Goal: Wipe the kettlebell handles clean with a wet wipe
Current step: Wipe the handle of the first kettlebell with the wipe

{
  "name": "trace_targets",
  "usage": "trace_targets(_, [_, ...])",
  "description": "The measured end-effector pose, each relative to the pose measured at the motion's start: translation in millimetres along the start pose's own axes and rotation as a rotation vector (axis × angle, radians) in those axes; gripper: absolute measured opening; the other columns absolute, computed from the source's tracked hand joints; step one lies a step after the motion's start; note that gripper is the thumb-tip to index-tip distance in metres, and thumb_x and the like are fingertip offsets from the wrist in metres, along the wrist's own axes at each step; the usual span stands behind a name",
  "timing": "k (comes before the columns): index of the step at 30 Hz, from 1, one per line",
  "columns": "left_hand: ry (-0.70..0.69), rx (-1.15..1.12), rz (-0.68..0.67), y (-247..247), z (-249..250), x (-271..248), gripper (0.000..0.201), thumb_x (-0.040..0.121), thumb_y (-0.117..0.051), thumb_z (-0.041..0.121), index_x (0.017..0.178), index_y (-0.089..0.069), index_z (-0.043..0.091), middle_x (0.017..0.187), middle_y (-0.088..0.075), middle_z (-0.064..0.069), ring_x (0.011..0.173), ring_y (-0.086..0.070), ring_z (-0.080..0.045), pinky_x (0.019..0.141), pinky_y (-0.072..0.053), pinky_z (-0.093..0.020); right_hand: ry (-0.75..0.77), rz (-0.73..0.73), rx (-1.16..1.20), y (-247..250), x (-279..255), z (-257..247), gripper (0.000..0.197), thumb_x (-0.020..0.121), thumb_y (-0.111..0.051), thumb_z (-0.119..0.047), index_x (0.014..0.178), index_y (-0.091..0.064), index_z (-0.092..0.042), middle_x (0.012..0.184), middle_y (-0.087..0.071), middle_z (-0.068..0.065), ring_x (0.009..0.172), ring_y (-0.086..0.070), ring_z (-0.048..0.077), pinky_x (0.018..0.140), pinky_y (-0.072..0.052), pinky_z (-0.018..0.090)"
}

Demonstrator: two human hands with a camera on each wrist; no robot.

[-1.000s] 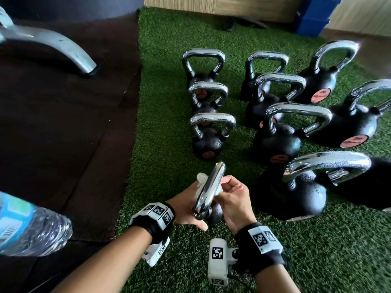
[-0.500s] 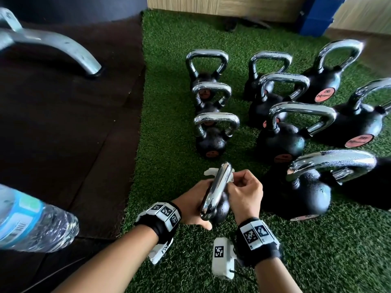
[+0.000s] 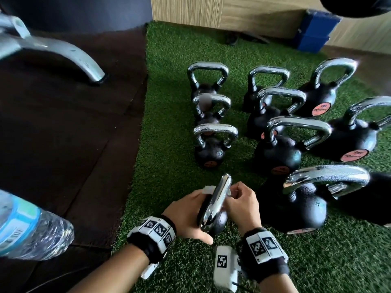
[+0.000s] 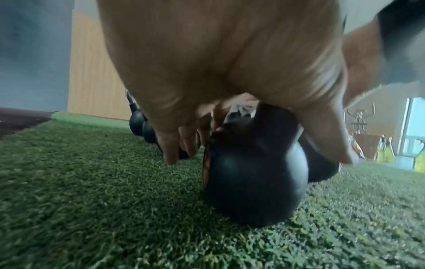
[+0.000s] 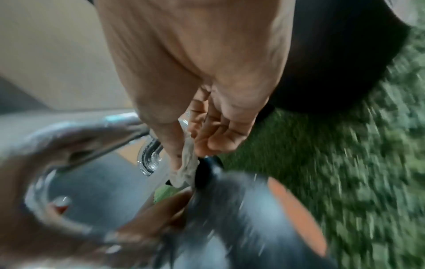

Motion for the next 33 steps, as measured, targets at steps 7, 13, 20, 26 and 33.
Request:
trace_targets(7, [-0.030,-0.047,0.347,18.5,34.6,-33.7,0.110,0.068,-0.076,0.073,0.155,-0.016,0.041,0.149,-0.028,0.027,0.127,-0.045,0.006,0.110,-0.045,-0.025,0.644,-0.235,-0.340,44.1,14.6,-49.2,0.060,0.080,-0.066,-0.002,0.133,-0.062,-0.031,0.088,-0.063,-0.021,0.077,-0.059,-0.007,0.074,-0.044,0.000])
trace_targets(13, [-0.095,0.218,0.312,55.9,51.7,-27.3,0.076,0.083,-0.067,0.037,0.152,-0.037,0.041,0.130,-0.050,0.022,0.111,-0.055,0.000,0.087,-0.059,-0.028,0.599,-0.251,-0.541,61.8,11.8,-48.6,0.037,0.086,-0.069,-0.019,0.121,-0.071,-0.028,0.095,-0.068,-0.004,0.093,-0.067,0.017,0.082,-0.048,0.022])
trace_targets(20, [-0.035,0.376,0.060,86.2,45.9,-19.8,0.085,0.086,-0.074,0.025,0.147,-0.030,0.064,0.116,-0.045,0.016,0.090,-0.053,-0.004,0.074,-0.050,-0.023,0.521,-0.220,-0.643,69.1,-21.5,-42.2,0.022,0.092,-0.063,-0.024,0.113,-0.069,-0.023,0.100,-0.067,-0.003,0.092,-0.068,0.020,0.079,-0.056,0.031])
trace_targets(26, [0.138,0.314,-0.010,96.5,62.6,-41.1,0.095,0.080,-0.082,0.022,0.152,-0.029,0.055,0.134,-0.044,0.018,0.115,-0.052,-0.005,0.094,-0.051,-0.028,0.437,-0.293,-0.473,97.8,-33.0,-53.2,0.017,0.092,-0.061,-0.013,0.103,-0.074,-0.015,0.095,-0.069,0.001,0.086,-0.065,0.017,0.074,-0.054,0.024])
trace_targets(33, [0.258,0.295,0.047,153.0,70.0,-57.3,0.052,0.087,-0.072,0.021,0.124,-0.060,0.055,0.120,-0.055,0.025,0.100,-0.058,0.007,0.085,-0.055,-0.023,0.317,-0.296,-0.013,144.7,-32.3,-91.9,0.022,0.088,-0.067,-0.019,0.105,-0.075,-0.030,0.092,-0.075,-0.005,0.075,-0.072,0.018,0.076,-0.060,0.035])
Point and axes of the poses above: each hand's wrist, its own x-axis towards the middle knuckle, its own y-axis out of the back of the hand, z = x × y, the point moved 2 cm from there along x, towards the middle knuckle
